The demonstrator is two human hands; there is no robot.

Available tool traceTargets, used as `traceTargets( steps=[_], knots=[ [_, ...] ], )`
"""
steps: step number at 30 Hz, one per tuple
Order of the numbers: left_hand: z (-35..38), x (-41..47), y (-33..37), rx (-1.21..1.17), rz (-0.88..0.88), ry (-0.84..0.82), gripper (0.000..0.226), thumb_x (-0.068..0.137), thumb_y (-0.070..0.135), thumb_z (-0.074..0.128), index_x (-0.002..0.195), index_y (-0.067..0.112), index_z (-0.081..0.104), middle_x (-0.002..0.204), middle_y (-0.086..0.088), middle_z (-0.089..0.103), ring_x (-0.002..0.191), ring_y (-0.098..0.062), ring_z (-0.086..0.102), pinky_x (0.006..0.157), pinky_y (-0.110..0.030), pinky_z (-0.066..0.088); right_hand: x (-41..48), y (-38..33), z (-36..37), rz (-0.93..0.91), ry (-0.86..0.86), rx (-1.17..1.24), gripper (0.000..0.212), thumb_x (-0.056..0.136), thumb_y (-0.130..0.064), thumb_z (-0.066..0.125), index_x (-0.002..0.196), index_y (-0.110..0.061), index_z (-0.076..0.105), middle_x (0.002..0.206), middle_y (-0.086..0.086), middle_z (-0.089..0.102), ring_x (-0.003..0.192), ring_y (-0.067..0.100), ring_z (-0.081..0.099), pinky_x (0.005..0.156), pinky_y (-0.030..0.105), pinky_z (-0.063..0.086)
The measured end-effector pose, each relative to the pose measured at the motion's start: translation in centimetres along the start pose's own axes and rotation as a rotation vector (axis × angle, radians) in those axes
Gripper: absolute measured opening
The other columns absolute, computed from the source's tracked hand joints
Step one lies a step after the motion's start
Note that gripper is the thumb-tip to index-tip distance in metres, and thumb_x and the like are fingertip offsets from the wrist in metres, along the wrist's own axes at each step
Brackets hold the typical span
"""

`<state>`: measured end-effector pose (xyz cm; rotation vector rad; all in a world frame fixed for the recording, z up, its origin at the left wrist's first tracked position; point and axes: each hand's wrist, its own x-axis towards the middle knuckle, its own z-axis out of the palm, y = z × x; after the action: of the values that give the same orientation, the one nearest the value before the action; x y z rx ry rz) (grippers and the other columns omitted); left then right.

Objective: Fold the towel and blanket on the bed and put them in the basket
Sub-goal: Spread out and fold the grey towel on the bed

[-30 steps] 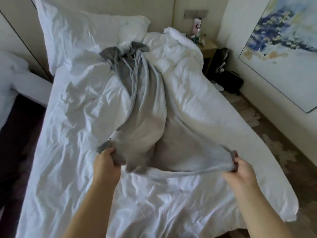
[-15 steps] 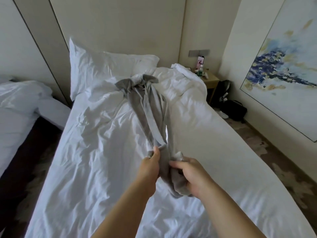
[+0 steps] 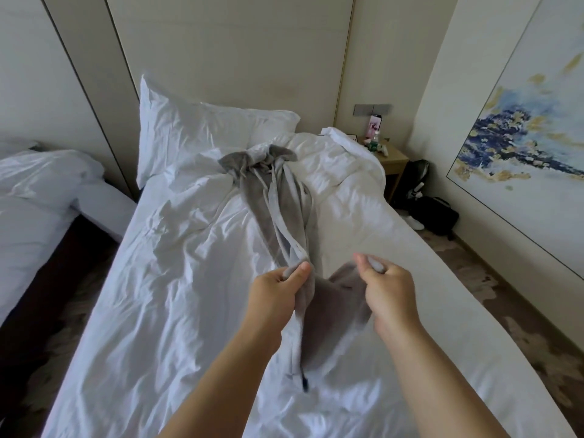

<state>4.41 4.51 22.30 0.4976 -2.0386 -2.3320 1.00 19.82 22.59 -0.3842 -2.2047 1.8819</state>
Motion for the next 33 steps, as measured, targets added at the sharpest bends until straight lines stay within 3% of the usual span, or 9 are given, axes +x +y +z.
traceTargets(
  steps=[3,5,7,9,13,17,20,25,33],
  knots=[
    [0.1,-0.6,0.5,0.039,0.035,-0.046,0.042,0.092,0.025,0.062,0.059,-0.002,0.062,0.068,-0.009,0.069,0.064,-0.016,0.065,0.076,-0.031,0.056,-0.7,-3.2,-0.1,-0.141,0.106,0.21,0.013,0.092,-0.021,0.062,0.085,-0.02,0.074,0.1,0.008,0.073,0.086,0.001,0.067,0.063,0.002,0.044],
    [0.2,-0.9,0.8,0.072,0.047,-0.068,0.036,0.092,0.021,0.06,0.074,-0.009,0.063,0.071,-0.013,0.067,0.068,-0.022,0.064,0.081,-0.04,0.056,-2.0,-4.9,0.9,-0.321,-0.103,0.124,0.014,0.087,-0.022,0.065,0.093,-0.035,0.067,0.098,-0.018,0.069,0.087,-0.016,0.061,0.068,-0.001,0.043],
    [0.3,-1.1,0.9,0.105,0.048,-0.062,0.023,0.089,0.016,0.058,0.083,-0.004,0.067,0.073,-0.018,0.066,0.071,-0.026,0.063,0.077,-0.04,0.057,-3.5,-4.4,2.3,-0.345,-0.328,-0.051,0.024,0.083,-0.02,0.07,0.1,-0.035,0.061,0.092,-0.018,0.066,0.088,-0.009,0.063,0.073,0.01,0.051],
    [0.0,-1.3,0.8,0.16,0.04,-0.035,0.018,0.086,0.011,0.056,0.084,-0.002,0.068,0.071,-0.018,0.062,0.067,-0.024,0.058,0.068,-0.033,0.053,-4.5,-3.5,3.1,-0.255,-0.394,-0.114,0.018,0.082,-0.017,0.071,0.095,-0.025,0.063,0.088,-0.01,0.069,0.085,0.002,0.067,0.075,0.024,0.058],
    [-0.8,-2.1,0.2,0.106,-0.063,-0.054,0.018,0.089,0.018,0.059,0.09,0.006,0.072,0.077,-0.008,0.068,0.07,-0.011,0.062,0.064,-0.019,0.052,-4.3,-1.6,2.3,-0.244,-0.367,-0.176,0.006,0.08,-0.022,0.073,0.078,-0.024,0.069,0.077,-0.013,0.071,0.076,0.001,0.066,0.065,0.016,0.053],
    [-1.1,-2.7,-0.2,-0.002,-0.114,-0.05,0.016,0.09,0.022,0.061,0.088,0.015,0.075,0.085,-0.004,0.075,0.073,-0.006,0.067,0.066,-0.017,0.052,-4.6,-1.0,2.1,-0.268,-0.289,-0.229,0.021,0.081,-0.02,0.074,0.068,-0.034,0.065,0.068,-0.019,0.068,0.074,-0.004,0.065,0.065,0.01,0.048],
    [-1.1,-3.1,-0.1,-0.004,-0.11,-0.041,0.019,0.09,0.017,0.057,0.089,0.011,0.075,0.075,-0.001,0.069,0.067,-0.006,0.062,0.067,-0.018,0.05,-4.9,-0.6,2.6,-0.295,-0.307,-0.29,0.006,0.085,-0.017,0.069,0.086,-0.023,0.072,0.083,-0.013,0.068,0.081,0.002,0.064,0.074,0.014,0.048],
    [-1.5,-3.6,0.4,-0.06,-0.167,0.007,0.024,0.088,0.009,0.05,0.082,0.005,0.073,0.071,-0.003,0.067,0.065,-0.009,0.061,0.062,-0.02,0.05,-5.7,-0.5,3.3,-0.424,-0.404,-0.372,0.017,0.091,-0.012,0.061,0.104,-0.009,0.072,0.094,-0.008,0.056,0.08,-0.004,0.055,0.072,-0.001,0.038],
    [-1.6,-4.0,0.2,-0.059,-0.12,-0.004,0.039,0.094,0.039,0.056,0.088,0.006,0.075,0.086,-0.01,0.074,0.085,-0.02,0.07,0.085,-0.03,0.054,-6.6,-0.5,3.6,-0.555,-0.504,-0.453,0.018,0.089,0.0,0.047,0.091,-0.006,0.064,0.09,-0.014,0.044,0.078,-0.002,0.053,0.067,0.002,0.04]
  ],
)
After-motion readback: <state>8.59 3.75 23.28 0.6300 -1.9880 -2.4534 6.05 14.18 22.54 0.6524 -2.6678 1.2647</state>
